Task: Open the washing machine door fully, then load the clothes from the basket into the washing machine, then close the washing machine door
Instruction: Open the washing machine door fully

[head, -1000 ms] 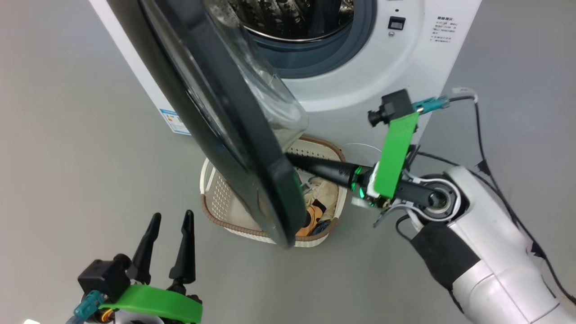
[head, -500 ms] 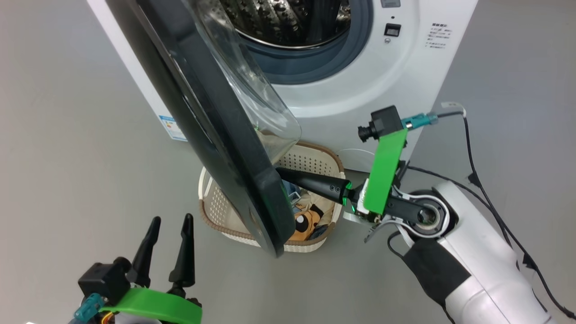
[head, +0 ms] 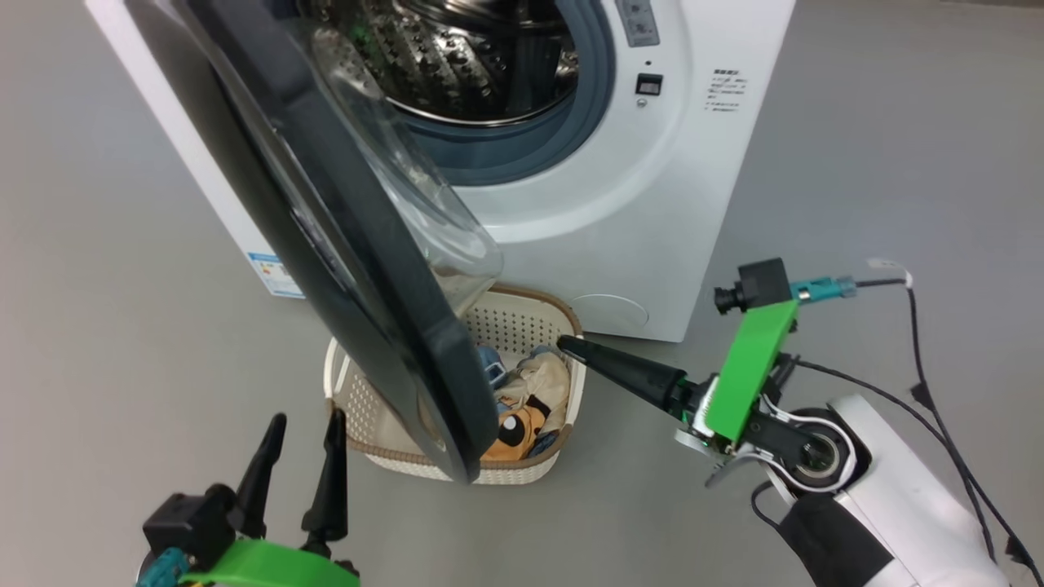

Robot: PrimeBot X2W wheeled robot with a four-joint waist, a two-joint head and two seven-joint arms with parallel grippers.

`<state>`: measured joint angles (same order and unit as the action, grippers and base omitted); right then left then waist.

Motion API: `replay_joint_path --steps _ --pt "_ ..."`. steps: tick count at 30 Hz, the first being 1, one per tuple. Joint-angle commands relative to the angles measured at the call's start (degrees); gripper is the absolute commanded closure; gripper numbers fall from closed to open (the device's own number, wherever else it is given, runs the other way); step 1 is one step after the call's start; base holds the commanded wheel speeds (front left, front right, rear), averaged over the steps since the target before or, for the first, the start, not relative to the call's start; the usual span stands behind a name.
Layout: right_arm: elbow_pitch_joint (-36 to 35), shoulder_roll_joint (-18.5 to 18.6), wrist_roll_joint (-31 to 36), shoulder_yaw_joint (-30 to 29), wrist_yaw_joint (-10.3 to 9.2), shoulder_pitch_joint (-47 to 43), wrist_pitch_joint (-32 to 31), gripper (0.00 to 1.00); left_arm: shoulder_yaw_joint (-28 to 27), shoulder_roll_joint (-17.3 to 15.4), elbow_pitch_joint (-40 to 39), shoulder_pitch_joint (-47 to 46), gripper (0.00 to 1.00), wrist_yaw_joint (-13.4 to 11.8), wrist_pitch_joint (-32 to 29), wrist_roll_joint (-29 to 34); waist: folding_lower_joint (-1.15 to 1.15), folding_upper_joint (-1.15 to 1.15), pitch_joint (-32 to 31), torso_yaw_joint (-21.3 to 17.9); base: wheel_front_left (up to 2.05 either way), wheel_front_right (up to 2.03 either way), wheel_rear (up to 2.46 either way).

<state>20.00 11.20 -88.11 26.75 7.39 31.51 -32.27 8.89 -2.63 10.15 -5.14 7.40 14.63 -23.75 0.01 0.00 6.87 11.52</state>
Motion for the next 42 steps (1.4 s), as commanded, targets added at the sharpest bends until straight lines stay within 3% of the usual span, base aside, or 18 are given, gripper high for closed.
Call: replay_joint_path --steps 1,23,42 --pt "-1.97 0.44 0.94 0.04 0.1 -1.39 1.29 0.0 -2.02 -1.26 -1.2 0.67 0.0 0.09 0.37 0.5 -0.01 0.0 -1.22 -1.41 0.0 0.0 0.0" --pt "1.93 11.31 4.29 1.38 0.1 -14.73 16.05 0.0 -6.31 -1.86 -2.33 6.06 0.0 0.09 0.37 0.73 -0.01 0.0 -4.18 -7.22 0.0 0.0 0.0" --pt "9.0 17.93 13.51 9.59 0.1 -15.48 42.75 0.0 -6.3 -1.6 -1.76 6.36 0.0 0.09 0.37 0.58 -0.01 0.0 -4.28 -7.95 0.0 0.0 0.0"
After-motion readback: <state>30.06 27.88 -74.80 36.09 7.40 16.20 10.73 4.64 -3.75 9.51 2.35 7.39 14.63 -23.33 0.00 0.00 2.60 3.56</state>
